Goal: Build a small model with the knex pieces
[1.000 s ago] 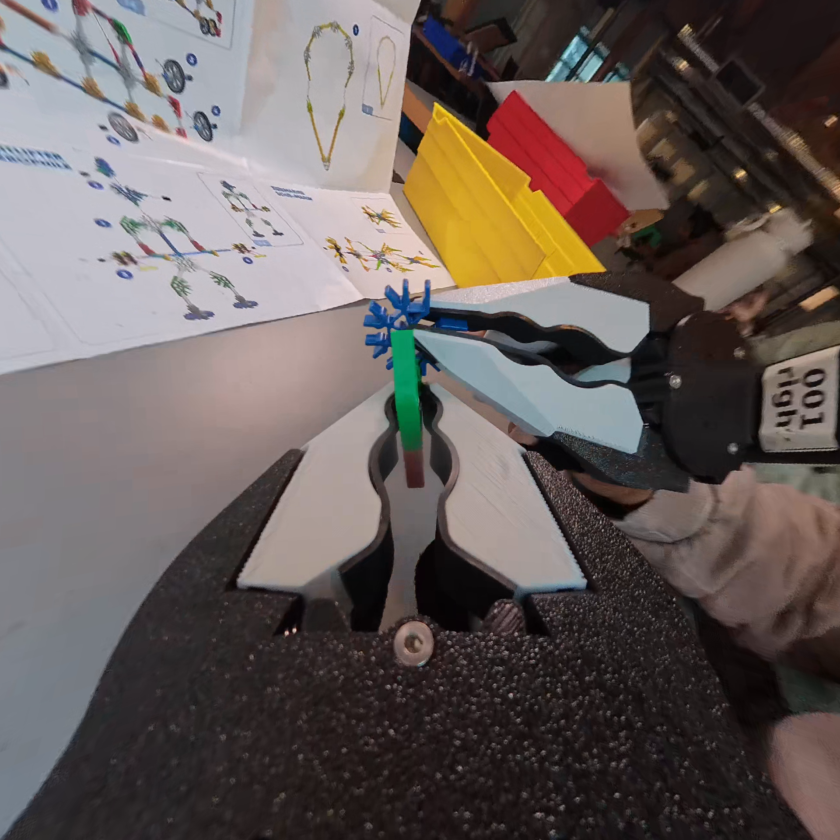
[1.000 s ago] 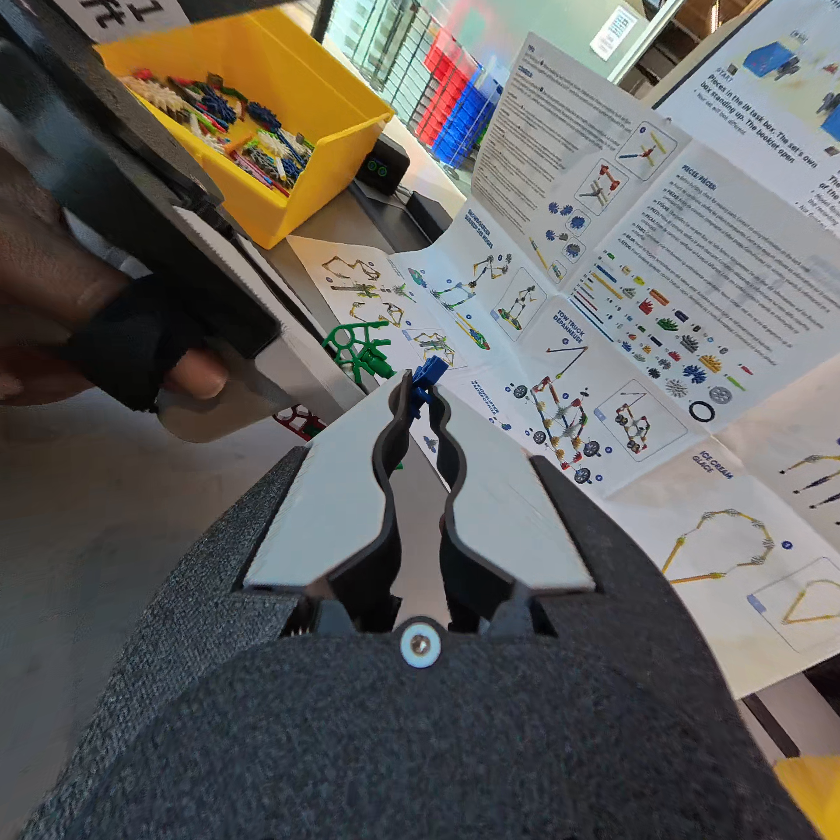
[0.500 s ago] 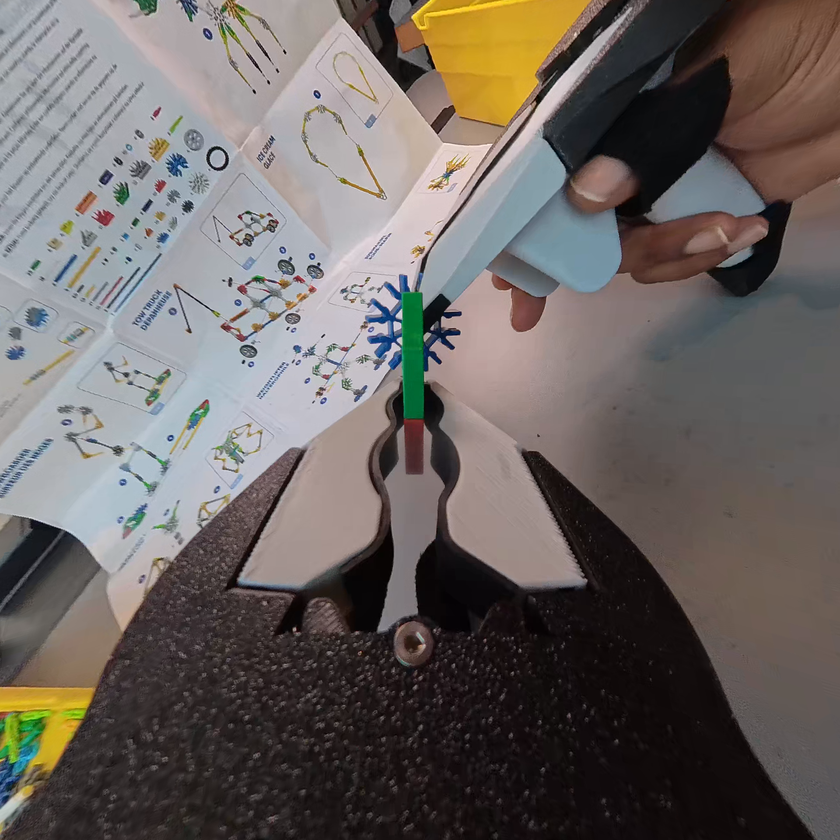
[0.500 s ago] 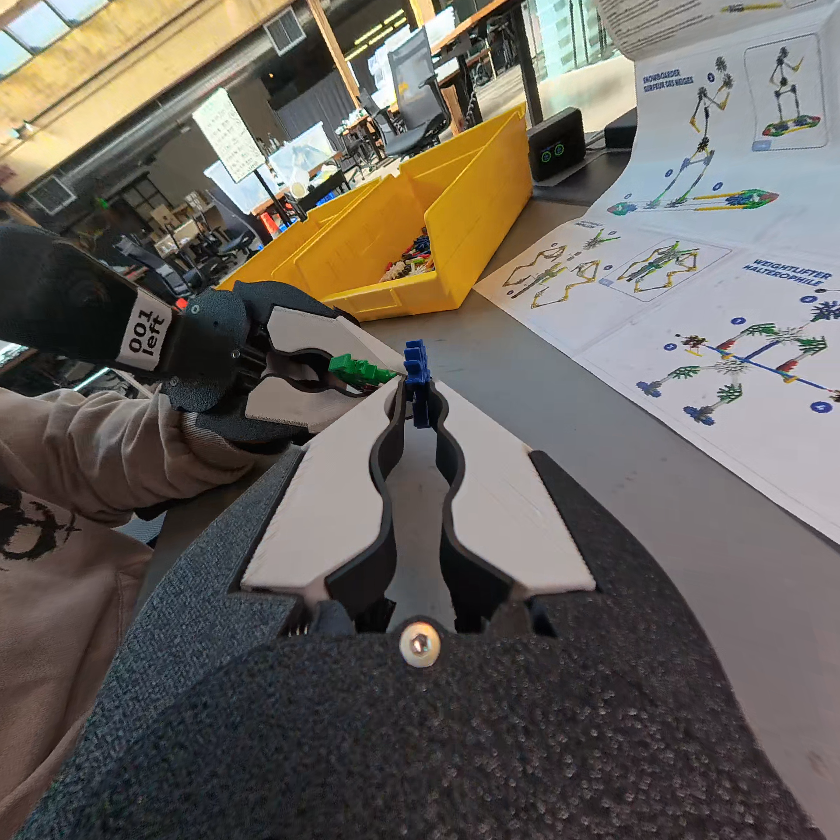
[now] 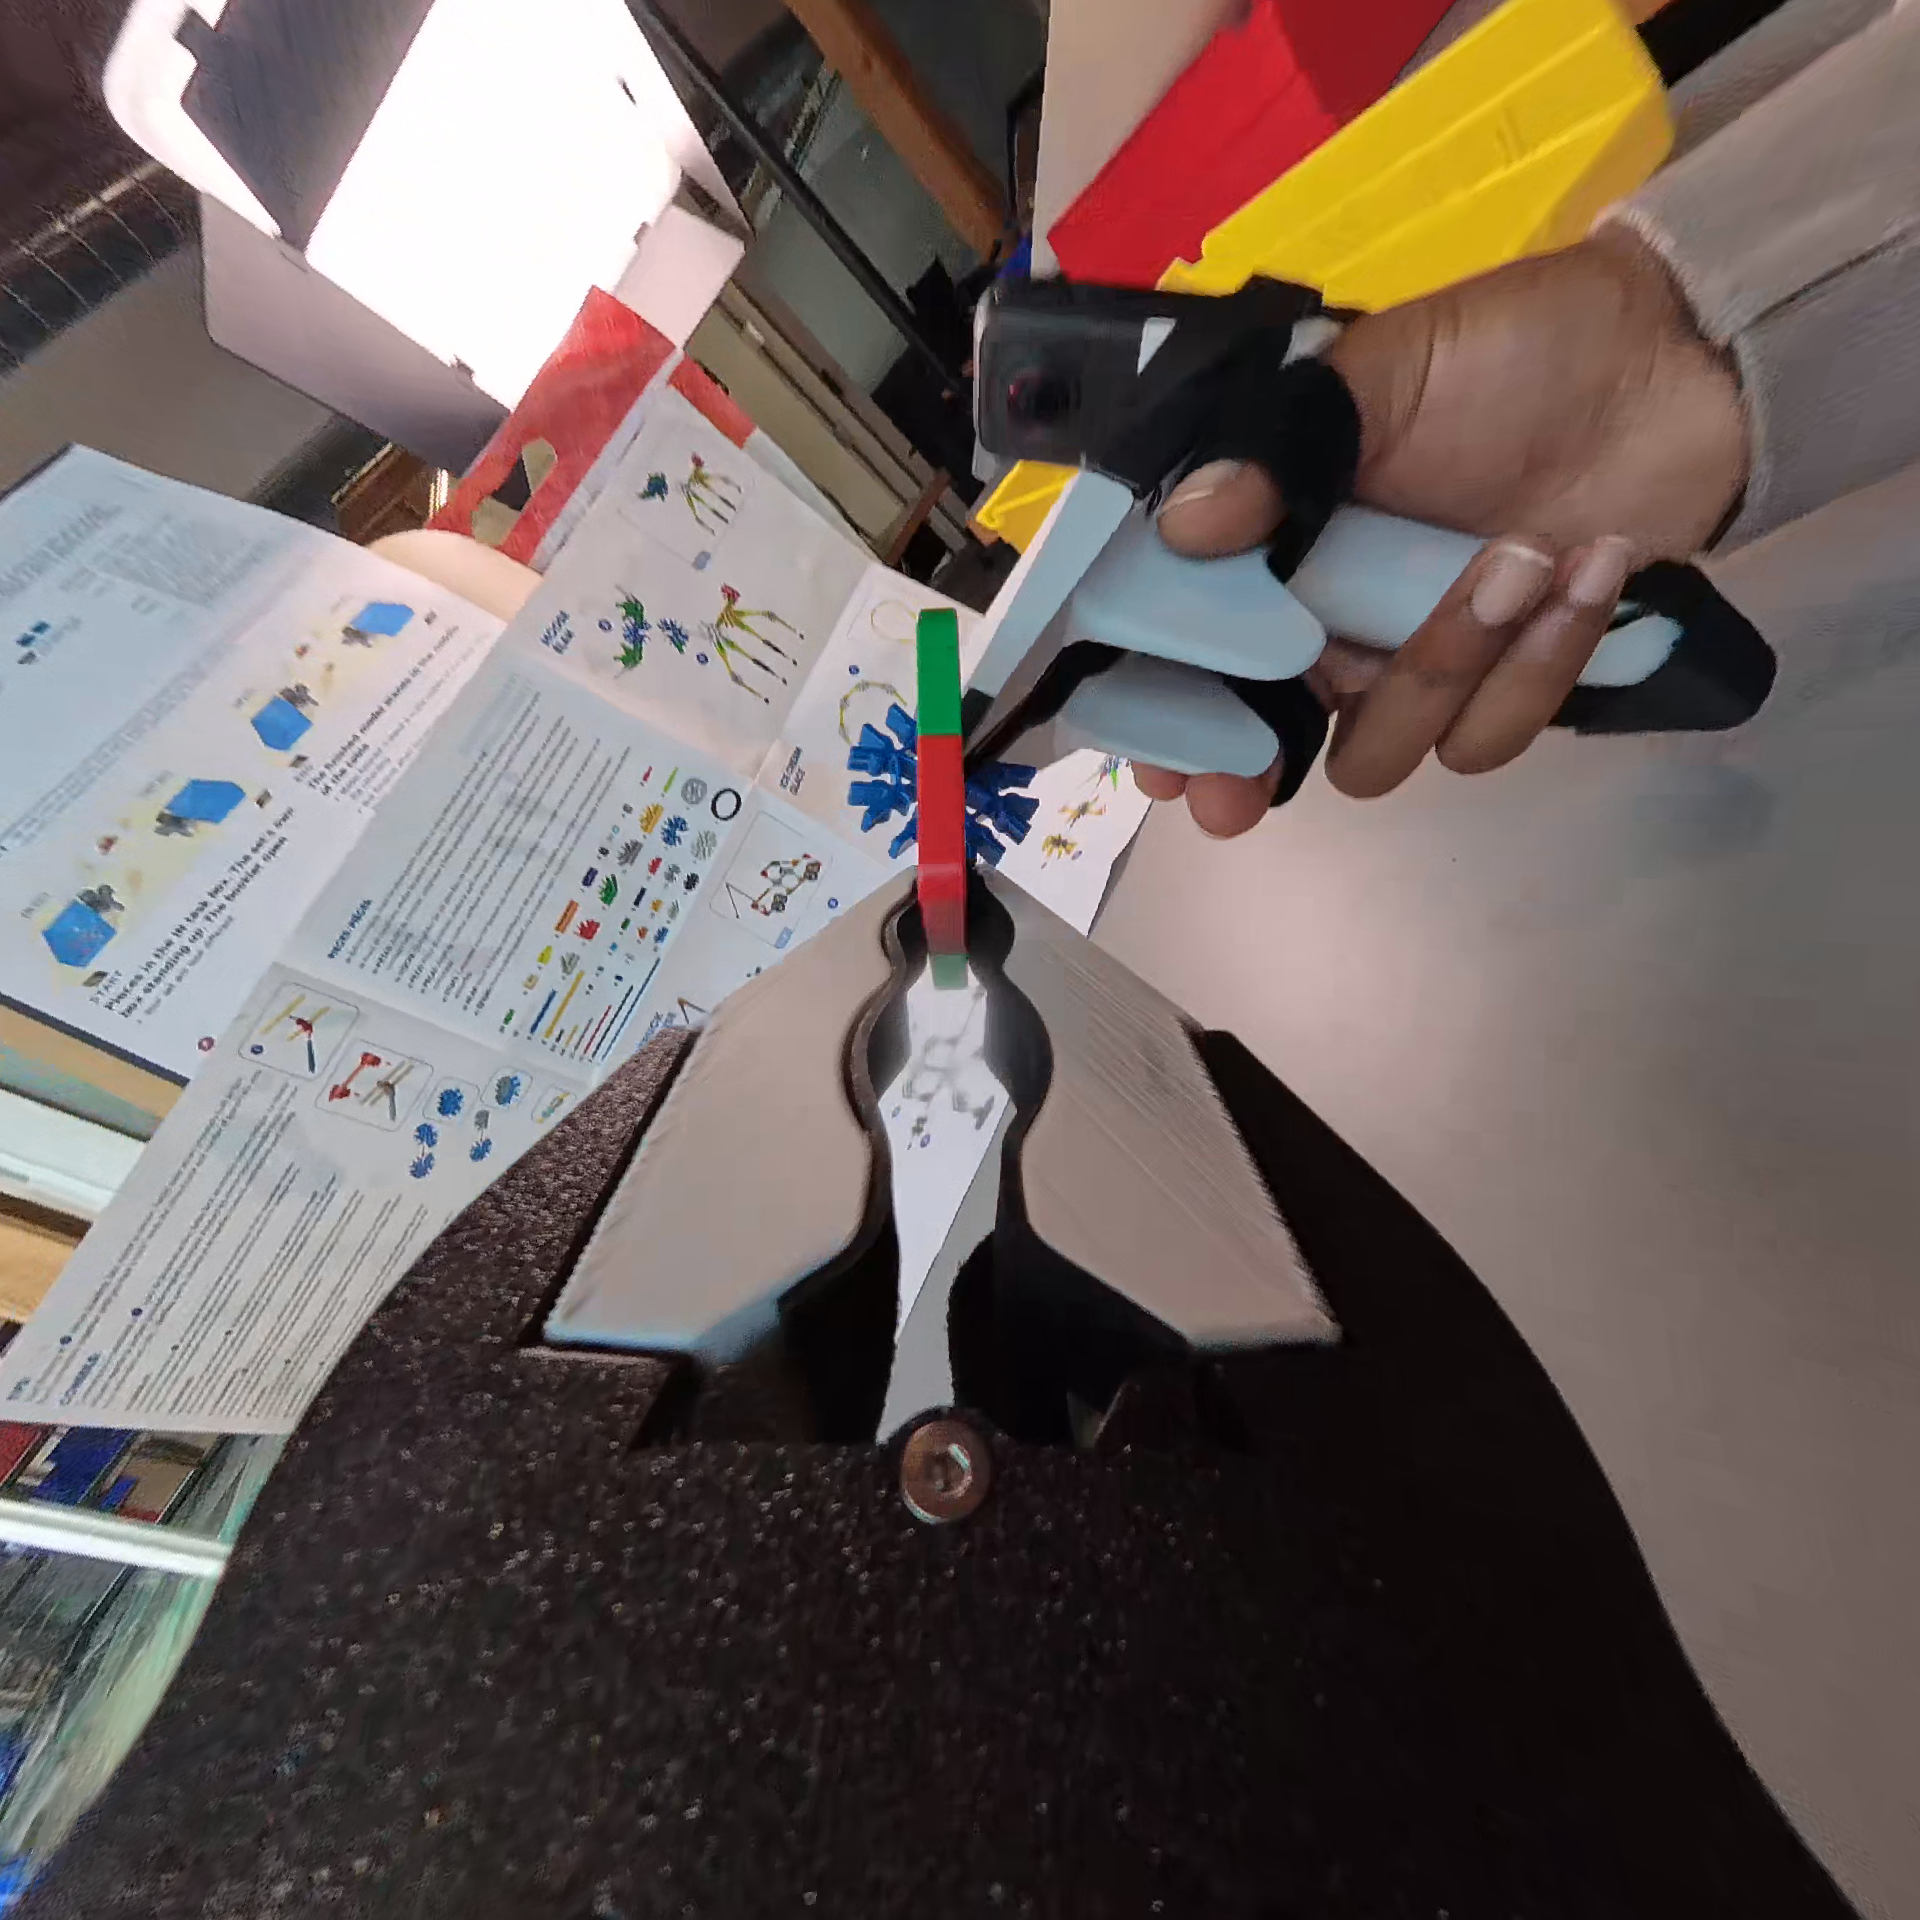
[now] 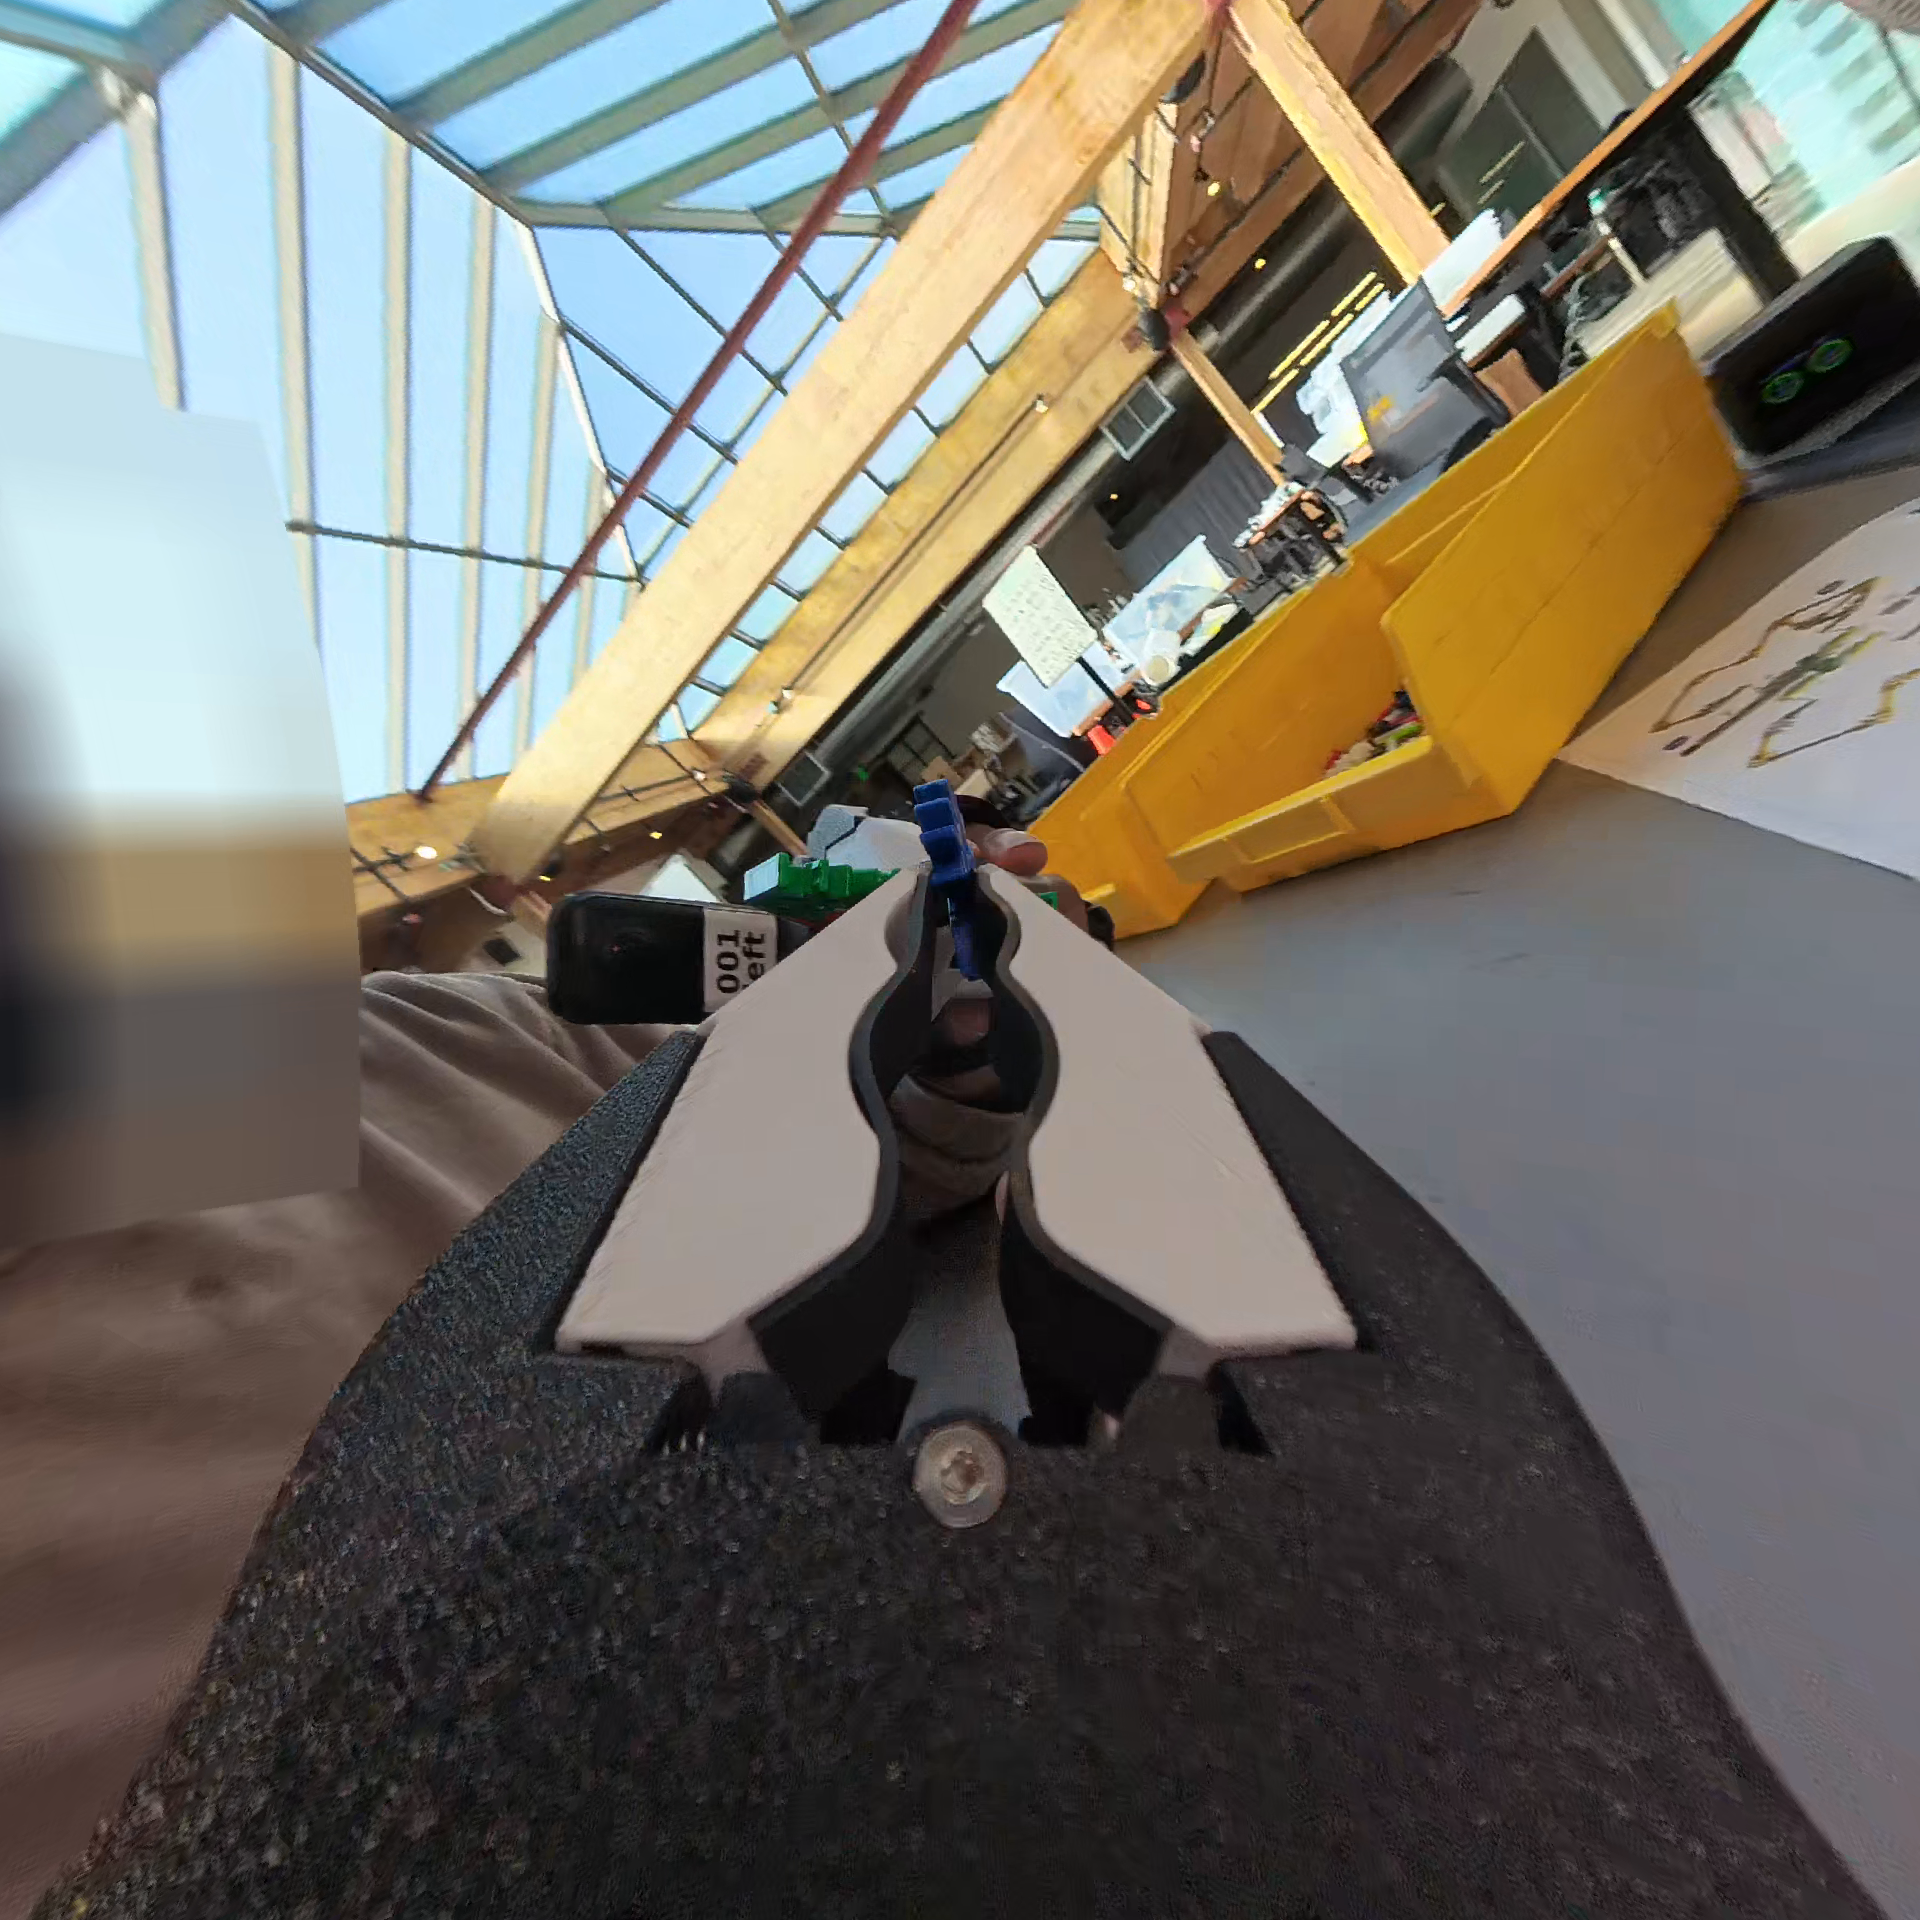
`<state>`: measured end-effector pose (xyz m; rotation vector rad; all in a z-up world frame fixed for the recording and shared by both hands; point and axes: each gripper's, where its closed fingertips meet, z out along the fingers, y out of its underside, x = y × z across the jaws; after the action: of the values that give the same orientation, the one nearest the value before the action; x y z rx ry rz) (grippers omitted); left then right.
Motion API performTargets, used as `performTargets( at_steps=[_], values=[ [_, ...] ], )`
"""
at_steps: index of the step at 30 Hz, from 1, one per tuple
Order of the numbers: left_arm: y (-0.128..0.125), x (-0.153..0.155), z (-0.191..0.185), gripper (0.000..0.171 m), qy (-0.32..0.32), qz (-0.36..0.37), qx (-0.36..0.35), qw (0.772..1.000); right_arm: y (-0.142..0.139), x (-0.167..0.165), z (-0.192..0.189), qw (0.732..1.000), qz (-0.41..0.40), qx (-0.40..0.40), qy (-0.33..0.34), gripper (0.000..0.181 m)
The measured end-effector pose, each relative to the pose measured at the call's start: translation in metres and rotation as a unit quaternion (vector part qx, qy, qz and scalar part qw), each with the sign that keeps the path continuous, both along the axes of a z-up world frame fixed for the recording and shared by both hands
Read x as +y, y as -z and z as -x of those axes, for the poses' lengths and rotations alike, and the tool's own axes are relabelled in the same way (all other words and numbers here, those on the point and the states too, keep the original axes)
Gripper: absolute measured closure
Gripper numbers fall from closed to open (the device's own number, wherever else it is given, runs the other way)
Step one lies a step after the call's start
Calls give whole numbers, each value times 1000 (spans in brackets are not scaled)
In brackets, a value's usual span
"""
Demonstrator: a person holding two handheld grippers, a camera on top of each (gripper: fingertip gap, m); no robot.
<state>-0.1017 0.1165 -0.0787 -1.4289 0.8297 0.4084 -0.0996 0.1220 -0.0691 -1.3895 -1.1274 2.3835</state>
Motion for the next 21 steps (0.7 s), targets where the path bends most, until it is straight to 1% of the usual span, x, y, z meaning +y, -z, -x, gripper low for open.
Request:
performTargets(
  at_steps=[3,4,6,7,9,12,13,14,15,16,17,18,20,21],
  values=[
    [-15,-16,-9,167,33,-25,-5,999,-12,-14,-8,996,62,39,-53,179],
    [-20,-21,-12,167,47,-26,-20,998,-17,-19,-10,994,75,51,-66,179],
    [-33,-31,-17,167,89,-26,-77,993,-28,-28,-15,989,78,92,-80,179],
    [-39,-35,-19,167,110,-22,-112,987,-34,-31,-17,989,66,112,-72,179],
    [-43,-35,-16,167,139,13,-191,972,-37,-30,-14,992,8,127,-25,179],
    [-34,-29,-4,164,160,75,-304,936,-36,-20,-9,985,-94,131,63,179],
    [-29,-26,0,160,170,103,-343,918,-38,-9,-9,978,-124,131,107,179],
    [-26,-25,2,151,189,136,-390,891,-40,2,-11,966,-161,131,153,178],
    [-26,-24,6,142,207,162,-441,858,-40,10,-14,951,-209,129,188,179],
    [-27,-23,10,136,219,184,-491,823,-39,18,-16,926,-273,123,230,178],
    [-27,-21,14,134,227,204,-536,787,-37,26,-17,890,-344,117,275,178],
    [-28,-20,17,133,240,221,-579,747,-36,30,-17,850,-415,113,304,178],
    [-30,-17,23,130,269,248,-668,648,-32,28,-16,754,-549,112,344,178],
    [-31,-16,27,128,283,256,-706,596,-30,21,-14,708,-602,120,348,178]
  ],
)
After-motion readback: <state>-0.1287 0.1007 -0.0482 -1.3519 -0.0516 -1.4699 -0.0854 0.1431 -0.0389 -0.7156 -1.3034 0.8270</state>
